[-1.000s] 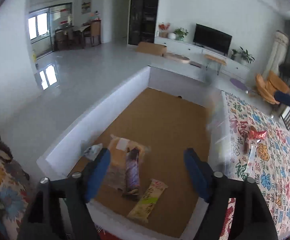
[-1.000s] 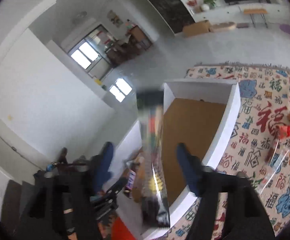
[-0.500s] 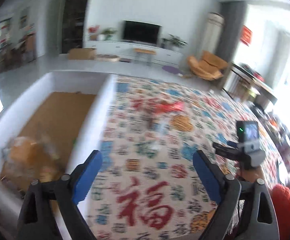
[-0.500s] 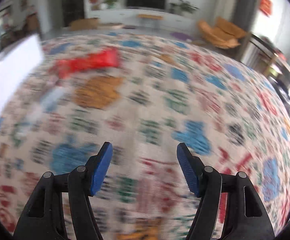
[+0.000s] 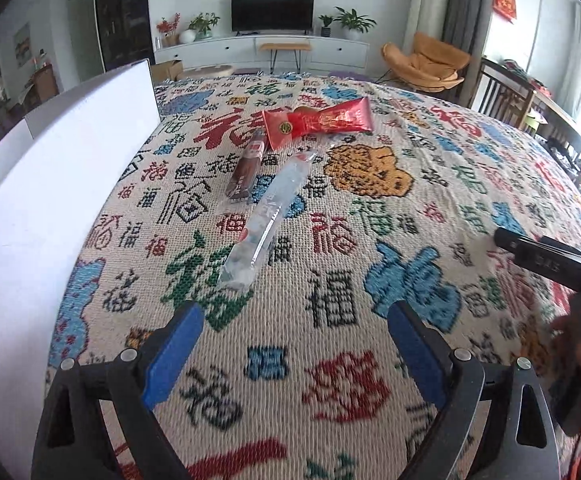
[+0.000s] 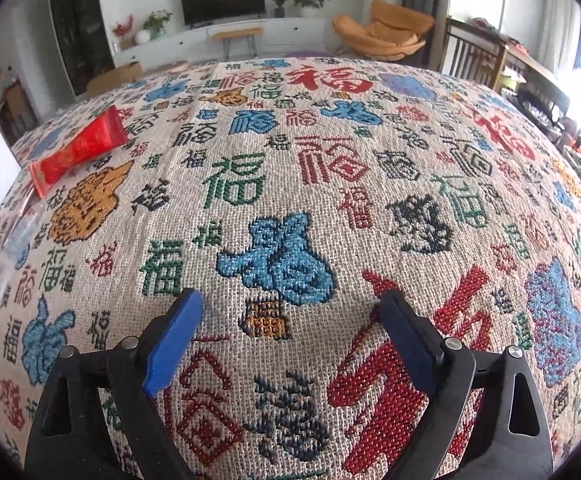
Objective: Organize snacks
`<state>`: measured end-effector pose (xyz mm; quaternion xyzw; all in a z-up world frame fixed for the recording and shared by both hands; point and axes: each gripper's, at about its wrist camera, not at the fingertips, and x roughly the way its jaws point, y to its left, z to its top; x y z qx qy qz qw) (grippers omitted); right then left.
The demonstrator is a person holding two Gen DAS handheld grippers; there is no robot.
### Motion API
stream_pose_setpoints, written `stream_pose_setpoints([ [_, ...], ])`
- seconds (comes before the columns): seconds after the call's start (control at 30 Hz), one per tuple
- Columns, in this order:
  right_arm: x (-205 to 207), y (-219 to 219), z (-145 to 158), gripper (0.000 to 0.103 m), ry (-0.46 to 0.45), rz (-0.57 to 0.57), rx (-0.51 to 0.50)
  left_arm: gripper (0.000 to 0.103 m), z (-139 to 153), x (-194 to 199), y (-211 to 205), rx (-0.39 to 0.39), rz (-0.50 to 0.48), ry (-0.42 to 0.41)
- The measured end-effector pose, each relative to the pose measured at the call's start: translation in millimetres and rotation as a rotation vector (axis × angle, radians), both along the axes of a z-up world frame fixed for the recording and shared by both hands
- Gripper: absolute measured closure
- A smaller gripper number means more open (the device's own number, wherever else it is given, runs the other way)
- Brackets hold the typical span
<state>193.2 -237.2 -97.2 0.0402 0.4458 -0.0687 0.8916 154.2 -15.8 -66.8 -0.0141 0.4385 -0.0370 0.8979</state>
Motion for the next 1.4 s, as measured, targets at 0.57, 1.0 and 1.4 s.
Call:
stream_pose_setpoints([
  [0.57, -8.9, 1.9, 1.6, 0.01, 0.0, 0.0, -0.004, 0.0, -24.7, 9.9, -3.2, 0.036, -0.008, 0.039],
  [1.0, -8.9, 1.8, 1.5, 0.01, 0.0, 0.0, -0.004, 0.0, -24.3, 9.3, -2.8, 0.037, -0.01, 0.04],
  [1.4, -8.9, 1.8, 1.6, 0.01, 0.0, 0.0, -0.004, 0.0, -24.4, 9.3, -3.4, 0.041, -0.01, 0.042],
])
